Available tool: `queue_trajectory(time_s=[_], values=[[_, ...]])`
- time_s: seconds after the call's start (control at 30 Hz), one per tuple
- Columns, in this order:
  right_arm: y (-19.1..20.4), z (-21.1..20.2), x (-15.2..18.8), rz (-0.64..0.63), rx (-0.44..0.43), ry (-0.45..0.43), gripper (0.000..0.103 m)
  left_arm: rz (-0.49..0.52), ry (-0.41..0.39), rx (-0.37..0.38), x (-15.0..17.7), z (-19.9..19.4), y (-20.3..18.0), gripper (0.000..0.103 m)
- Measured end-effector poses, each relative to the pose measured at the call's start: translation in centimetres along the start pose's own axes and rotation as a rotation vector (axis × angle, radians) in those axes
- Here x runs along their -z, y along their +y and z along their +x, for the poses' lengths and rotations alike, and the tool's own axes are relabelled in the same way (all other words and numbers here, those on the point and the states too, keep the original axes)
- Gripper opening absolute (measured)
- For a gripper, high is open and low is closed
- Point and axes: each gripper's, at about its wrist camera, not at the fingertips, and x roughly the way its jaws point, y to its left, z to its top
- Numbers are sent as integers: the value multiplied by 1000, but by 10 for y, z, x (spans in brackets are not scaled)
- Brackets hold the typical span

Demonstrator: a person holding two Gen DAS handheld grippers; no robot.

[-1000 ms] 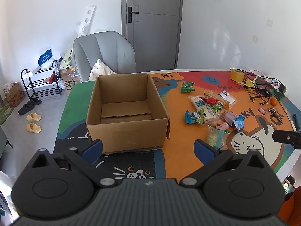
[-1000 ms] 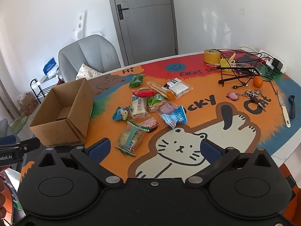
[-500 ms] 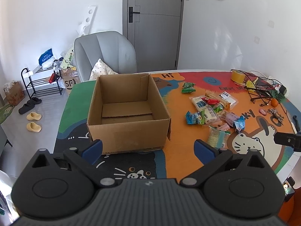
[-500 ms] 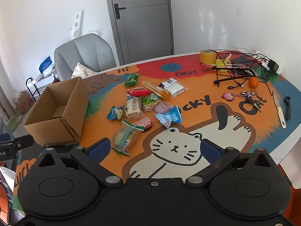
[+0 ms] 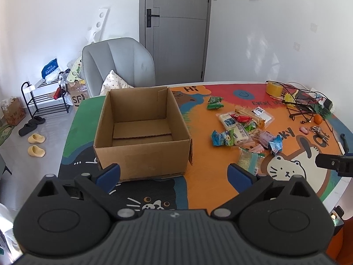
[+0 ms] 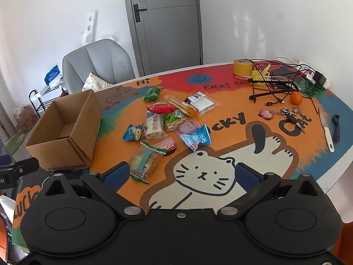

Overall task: Organize snacks
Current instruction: 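Move both tools toward the snack pile on the table, then grasp the green-striped wafer pack with the left gripper while the right gripper grasps the blue candy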

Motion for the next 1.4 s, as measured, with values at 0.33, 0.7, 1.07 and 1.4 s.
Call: queue_trajectory(time_s=[0.33,0.7,1.07,1.4], values=[[-20,22,4,24,5,22,103,13,-11,0,5,16,-24,102],[-44,58,13,43,21,17,103,31,-45,23,7,43,-54,102],[-62,81,19,55,-13,-20,103,35,-13,42,13,77,-85,101],[-75,100,22,51,-48,-58,93,16,-9,66,15,103,-103,100]])
